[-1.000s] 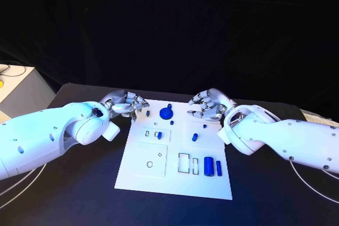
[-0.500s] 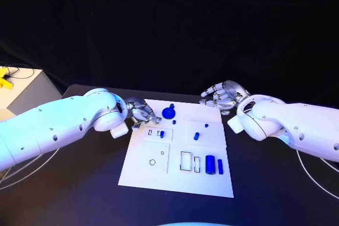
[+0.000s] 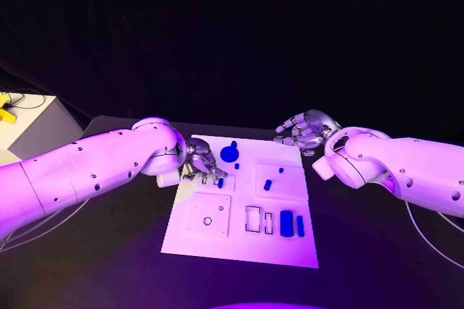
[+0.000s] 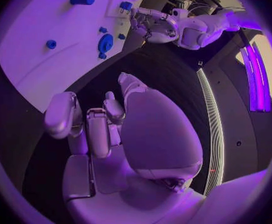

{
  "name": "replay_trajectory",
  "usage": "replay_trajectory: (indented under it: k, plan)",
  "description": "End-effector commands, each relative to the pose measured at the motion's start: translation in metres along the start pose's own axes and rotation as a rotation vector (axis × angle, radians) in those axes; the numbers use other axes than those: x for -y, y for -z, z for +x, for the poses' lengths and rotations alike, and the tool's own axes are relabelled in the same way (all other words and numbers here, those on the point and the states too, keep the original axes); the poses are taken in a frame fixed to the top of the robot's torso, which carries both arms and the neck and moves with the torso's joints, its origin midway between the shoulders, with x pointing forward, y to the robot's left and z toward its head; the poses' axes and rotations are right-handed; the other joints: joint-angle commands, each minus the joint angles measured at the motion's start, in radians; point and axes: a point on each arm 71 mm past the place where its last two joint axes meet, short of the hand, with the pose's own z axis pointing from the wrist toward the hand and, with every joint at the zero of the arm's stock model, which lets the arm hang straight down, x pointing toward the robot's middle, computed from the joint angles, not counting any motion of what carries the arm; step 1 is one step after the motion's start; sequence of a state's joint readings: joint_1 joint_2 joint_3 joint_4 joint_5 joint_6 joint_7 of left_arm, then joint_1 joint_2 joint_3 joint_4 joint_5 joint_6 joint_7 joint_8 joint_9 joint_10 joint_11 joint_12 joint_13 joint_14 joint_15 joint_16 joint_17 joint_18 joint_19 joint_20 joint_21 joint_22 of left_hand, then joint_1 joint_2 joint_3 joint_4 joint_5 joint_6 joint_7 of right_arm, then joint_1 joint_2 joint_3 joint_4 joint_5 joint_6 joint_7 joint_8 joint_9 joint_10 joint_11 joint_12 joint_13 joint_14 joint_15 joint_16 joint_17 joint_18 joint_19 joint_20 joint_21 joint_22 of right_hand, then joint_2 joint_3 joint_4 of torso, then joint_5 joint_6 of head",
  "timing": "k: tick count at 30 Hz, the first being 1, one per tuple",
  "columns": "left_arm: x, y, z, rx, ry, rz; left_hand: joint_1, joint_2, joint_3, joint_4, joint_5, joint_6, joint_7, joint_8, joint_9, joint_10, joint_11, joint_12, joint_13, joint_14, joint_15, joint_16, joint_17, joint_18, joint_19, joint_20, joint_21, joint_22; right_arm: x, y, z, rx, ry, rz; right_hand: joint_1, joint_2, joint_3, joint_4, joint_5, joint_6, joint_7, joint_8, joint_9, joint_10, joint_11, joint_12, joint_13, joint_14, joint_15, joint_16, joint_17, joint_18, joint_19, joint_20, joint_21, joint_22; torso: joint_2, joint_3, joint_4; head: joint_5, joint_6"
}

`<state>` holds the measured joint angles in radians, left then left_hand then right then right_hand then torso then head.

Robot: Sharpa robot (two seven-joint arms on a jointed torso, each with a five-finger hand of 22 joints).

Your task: Assemble the parts on the task board

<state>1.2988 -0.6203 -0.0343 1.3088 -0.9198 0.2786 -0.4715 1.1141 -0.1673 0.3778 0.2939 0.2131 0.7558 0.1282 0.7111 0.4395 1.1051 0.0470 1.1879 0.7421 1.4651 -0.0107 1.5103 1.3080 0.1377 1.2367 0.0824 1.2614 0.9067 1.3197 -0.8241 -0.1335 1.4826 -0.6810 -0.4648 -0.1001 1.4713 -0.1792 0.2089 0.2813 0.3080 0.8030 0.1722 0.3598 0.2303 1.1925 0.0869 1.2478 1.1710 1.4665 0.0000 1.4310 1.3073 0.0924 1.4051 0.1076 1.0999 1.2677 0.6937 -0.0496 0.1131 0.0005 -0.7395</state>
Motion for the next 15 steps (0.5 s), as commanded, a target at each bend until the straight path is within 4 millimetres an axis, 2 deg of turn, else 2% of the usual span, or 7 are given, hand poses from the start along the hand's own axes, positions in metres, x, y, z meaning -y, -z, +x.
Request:
replay_trajectory:
  k: [1,7,15]
  plan:
    - [0.0007,-0.0012,0.0015,-0.029,-0.068,-0.031,-0.011,0.0,-0.007,-0.001,-0.003,-0.006,-0.003,0.003,0.002,-0.008,0.002,0.002,-0.002,0.036,-0.006,0.003,0.055,-0.011,0.006,-0.001,0.005,0.0,-0.0003,-0.0003,0.0019,-0.025,0.03,0.001,-0.007,-0.005,0.005,0.0,0.0,-0.008,0.001,0.005,-0.001,-0.01,0.0,-0.004,-0.002,0.025,0.007,-0.004,0.039,0.007,-0.008,-0.001,-0.004,-0.001,0.001,-0.0006,0.0013,0.0,-0.004]
    - [0.0037,-0.004,0.0039,-0.046,-0.085,-0.034,-0.016,-0.002,-0.017,-0.001,-0.005,-0.007,-0.004,0.005,0.003,-0.01,0.001,0.002,-0.003,0.036,-0.006,0.004,0.058,-0.011,0.005,-0.001,0.005,0.001,0.0001,0.0,0.0023,-0.031,0.035,0.006,-0.011,-0.006,0.005,0.001,-0.002,-0.009,0.001,0.006,-0.001,-0.01,0.0,-0.005,-0.003,0.024,0.008,-0.005,0.037,0.008,-0.009,-0.001,-0.008,-0.004,0.003,-0.0026,0.0024,-0.003,-0.01]
    - [0.005,-0.0057,0.004,-0.045,-0.091,-0.038,-0.017,-0.003,-0.02,-0.001,-0.006,-0.006,-0.004,0.007,0.004,-0.011,0.001,0.002,-0.005,0.036,-0.006,0.003,0.056,-0.011,0.005,-0.001,0.005,0.0,0.0005,0.0003,0.0019,-0.031,0.039,0.008,-0.012,-0.007,0.005,0.002,-0.002,-0.009,0.001,0.007,-0.001,-0.01,0.0,-0.005,-0.004,0.024,0.008,-0.006,0.037,0.008,-0.009,-0.001,-0.008,-0.004,0.008,-0.0014,-0.0002,-0.004,-0.014]
